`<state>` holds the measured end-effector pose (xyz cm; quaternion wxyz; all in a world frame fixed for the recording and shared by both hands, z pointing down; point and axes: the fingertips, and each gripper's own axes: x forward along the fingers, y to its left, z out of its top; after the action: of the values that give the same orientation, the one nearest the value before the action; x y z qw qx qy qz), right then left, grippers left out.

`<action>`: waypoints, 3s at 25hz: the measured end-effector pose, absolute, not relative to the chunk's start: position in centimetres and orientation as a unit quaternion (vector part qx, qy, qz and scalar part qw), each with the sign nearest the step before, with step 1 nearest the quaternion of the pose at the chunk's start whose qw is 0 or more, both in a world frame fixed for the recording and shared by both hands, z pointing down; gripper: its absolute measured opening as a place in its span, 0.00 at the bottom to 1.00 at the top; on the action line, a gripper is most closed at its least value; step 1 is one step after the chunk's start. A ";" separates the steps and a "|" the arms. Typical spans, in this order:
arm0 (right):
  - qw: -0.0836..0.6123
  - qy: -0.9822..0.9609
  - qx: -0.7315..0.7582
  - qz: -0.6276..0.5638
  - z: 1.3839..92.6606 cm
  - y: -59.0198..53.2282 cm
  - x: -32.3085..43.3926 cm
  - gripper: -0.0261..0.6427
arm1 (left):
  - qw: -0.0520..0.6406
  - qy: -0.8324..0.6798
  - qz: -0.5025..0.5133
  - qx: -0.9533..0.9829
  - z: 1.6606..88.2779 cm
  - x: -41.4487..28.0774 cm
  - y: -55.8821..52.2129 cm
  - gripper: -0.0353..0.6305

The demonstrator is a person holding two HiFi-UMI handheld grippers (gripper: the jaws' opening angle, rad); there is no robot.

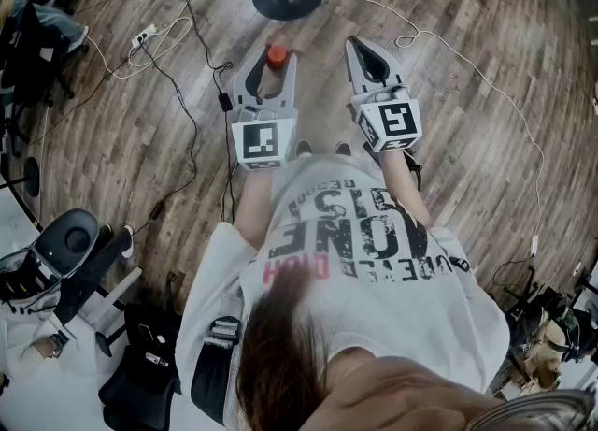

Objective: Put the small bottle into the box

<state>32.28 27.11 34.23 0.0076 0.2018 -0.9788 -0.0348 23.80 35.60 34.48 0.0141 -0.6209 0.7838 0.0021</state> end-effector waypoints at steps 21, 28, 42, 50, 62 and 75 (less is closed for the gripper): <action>0.004 -0.978 0.203 -0.040 33.7 27.2 31.4 0.04 | 0.015 0.779 0.010 -0.627 34.1 22.7 35.4 0.27; -0.005 -0.982 0.181 -0.049 33.1 27.9 30.4 0.04 | 0.013 0.778 0.011 -0.629 34.0 22.4 35.1 0.27; 0.012 -0.988 0.150 -0.029 34.5 23.3 26.0 0.04 | -0.006 0.799 0.009 -0.602 35.1 18.8 31.5 0.27; 0.016 -0.992 0.124 -0.028 33.9 16.9 20.9 0.04 | -0.003 0.818 0.009 -0.574 34.6 14.5 26.2 0.27; 0.014 -0.994 0.105 -0.020 34.0 10.4 17.9 0.04 | 0.000 0.833 0.008 -0.553 34.4 11.3 20.2 0.27; 0.020 -0.995 0.094 -0.015 34.7 7.4 17.3 0.04 | 0.009 0.843 0.008 -0.538 33.9 10.4 17.3 0.27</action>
<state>17.29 7.36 34.70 0.0199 0.0937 -0.9953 -0.0147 10.44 17.33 33.87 0.0090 -0.5376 0.8431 0.0080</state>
